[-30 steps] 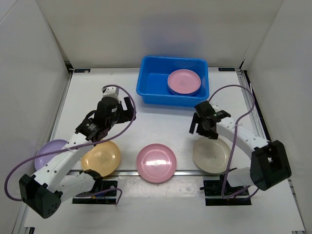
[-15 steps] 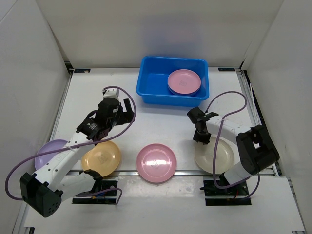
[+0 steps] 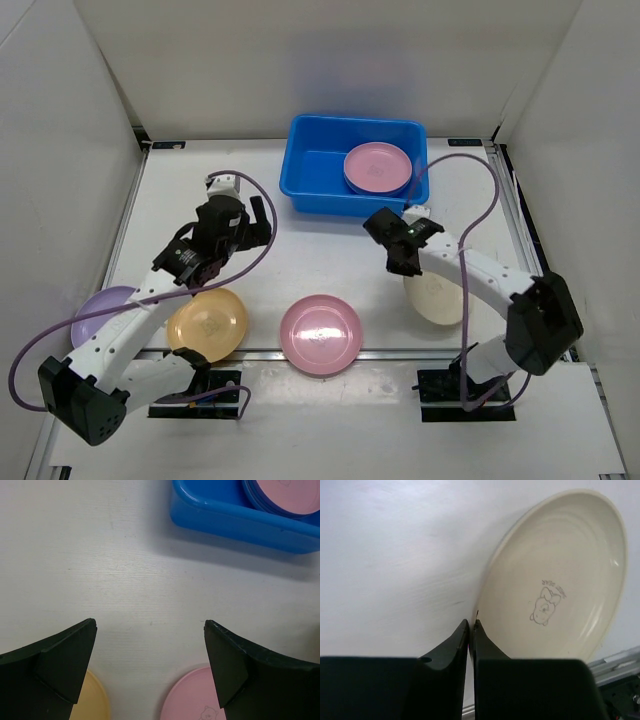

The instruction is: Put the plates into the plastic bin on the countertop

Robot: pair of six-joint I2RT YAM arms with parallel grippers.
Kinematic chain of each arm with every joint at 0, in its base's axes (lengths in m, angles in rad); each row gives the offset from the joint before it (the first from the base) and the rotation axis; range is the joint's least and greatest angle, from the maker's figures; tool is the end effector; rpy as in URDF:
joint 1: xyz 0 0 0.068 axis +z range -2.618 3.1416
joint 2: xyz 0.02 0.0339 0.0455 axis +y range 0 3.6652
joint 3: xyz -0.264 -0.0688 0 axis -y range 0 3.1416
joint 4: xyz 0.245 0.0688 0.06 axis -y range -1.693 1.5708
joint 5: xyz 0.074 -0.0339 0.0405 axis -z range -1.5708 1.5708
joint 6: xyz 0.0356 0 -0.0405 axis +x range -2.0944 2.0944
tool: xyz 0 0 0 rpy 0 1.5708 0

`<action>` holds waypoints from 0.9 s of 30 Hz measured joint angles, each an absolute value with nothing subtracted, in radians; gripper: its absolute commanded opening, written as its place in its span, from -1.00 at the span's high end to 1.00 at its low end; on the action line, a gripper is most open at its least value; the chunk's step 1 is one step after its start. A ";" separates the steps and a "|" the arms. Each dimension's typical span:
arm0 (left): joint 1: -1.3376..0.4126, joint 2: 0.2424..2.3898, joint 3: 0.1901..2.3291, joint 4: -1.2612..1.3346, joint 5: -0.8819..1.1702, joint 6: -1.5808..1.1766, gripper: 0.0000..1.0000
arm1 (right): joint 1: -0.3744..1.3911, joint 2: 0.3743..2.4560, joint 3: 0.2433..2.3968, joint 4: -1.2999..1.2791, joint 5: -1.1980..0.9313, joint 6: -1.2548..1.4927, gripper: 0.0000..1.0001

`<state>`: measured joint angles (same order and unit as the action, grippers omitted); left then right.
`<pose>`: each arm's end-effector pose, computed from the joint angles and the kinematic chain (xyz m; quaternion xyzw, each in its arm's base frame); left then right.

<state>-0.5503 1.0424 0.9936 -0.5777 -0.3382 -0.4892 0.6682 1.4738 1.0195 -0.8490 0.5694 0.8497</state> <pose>0.1951 -0.1059 0.3264 -0.0497 0.8798 -0.0926 0.4636 0.2226 0.1512 0.2224 0.1235 0.9439 -0.1139 0.2844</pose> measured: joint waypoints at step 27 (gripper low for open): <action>-0.407 1.191 0.998 -0.548 -0.122 -0.399 -0.98 | 0.586 1.966 1.993 -0.441 0.582 0.101 1.00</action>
<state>-0.4072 1.1912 0.9977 -0.5480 -0.1223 -0.3988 0.5858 1.9656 1.9926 -0.4408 0.5823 0.1013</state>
